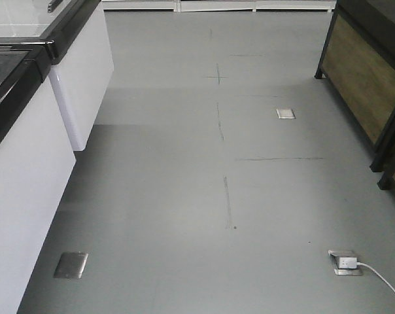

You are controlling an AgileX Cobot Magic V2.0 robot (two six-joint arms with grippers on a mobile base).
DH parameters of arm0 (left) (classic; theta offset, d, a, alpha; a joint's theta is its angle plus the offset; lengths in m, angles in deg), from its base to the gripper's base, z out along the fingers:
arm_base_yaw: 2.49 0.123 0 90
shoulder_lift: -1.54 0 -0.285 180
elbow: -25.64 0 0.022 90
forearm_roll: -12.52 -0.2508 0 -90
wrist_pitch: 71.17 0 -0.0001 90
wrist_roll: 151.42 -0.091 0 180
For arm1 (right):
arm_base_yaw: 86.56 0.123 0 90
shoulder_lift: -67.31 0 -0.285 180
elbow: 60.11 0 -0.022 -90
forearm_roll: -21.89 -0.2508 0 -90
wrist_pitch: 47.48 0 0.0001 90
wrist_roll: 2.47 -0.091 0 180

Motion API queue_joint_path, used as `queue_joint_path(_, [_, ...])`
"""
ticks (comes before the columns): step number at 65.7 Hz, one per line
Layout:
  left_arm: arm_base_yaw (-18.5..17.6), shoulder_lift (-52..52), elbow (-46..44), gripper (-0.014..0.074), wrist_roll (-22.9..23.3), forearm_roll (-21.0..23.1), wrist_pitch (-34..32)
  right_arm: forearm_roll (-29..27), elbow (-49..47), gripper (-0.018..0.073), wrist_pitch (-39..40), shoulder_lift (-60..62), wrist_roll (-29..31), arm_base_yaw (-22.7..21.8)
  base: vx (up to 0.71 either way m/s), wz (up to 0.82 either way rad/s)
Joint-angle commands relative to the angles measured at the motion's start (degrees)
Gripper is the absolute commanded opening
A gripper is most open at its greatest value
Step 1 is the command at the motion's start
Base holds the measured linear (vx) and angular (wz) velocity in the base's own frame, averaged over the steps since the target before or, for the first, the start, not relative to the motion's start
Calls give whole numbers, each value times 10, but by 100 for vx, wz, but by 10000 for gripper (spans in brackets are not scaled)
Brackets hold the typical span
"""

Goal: Left arm holds basket, right arm returns cookies
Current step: 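Lift the light-blue basket with the left gripper toward the robot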

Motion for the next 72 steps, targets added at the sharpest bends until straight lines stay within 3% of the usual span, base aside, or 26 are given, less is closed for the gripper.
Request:
queue_joint_path(1, [-45,61,-22,-6,-5,89,16,4,11,-11,40,8,2,-1,0,0])
queue_joint_path(17, [-149,126,10,-6,-9,85,20,4,11,-11,40,8,2,-1,0,0])
queue_joint_path(31, [-247,217,168,-6,-69,89,1,4,11,-11,40,8,2,-1,0,0])
queue_joint_path(41, [-314,260,274,-6,-128,89,31,4,11,-11,40,8,2,-1,0,0])
queue_joint_path(63, [-452,313,456,-6,-182,89,5,4,11,-11,40,8,2,-1,0,0])
queue_joint_path(72, [-523,337,523,-5,-185,89,-47,4,11,-11,40,8,2,-1,0,0])
